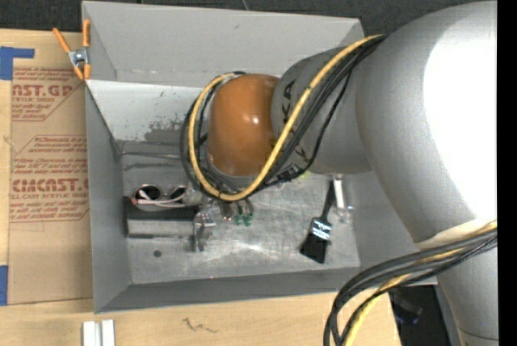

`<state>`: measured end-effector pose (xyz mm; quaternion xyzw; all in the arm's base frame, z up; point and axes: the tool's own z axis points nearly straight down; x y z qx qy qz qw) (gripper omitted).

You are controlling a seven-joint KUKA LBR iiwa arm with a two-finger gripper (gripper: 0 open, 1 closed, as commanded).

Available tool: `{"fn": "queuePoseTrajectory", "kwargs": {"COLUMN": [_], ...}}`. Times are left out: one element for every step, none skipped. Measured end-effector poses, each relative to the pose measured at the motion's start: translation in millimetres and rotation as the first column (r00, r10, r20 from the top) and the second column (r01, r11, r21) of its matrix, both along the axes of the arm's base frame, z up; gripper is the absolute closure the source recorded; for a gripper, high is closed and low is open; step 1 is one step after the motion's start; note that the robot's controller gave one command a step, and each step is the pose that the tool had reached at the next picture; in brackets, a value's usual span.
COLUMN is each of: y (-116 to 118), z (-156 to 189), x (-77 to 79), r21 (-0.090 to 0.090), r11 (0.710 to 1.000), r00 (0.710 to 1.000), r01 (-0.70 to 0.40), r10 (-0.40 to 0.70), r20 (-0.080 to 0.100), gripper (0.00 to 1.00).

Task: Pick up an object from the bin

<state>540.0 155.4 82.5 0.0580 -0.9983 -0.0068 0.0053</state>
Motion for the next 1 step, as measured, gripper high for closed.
{"fn": "queuePoseTrajectory", "kwargs": {"y": [11.3], "z": [121.5], "x": [-18.8], "r21": [-0.014], "r11": [1.000], "r00": [1.000], "r01": [-0.023], "r10": [0.023], "r20": [0.008], "gripper": [1.00]}}
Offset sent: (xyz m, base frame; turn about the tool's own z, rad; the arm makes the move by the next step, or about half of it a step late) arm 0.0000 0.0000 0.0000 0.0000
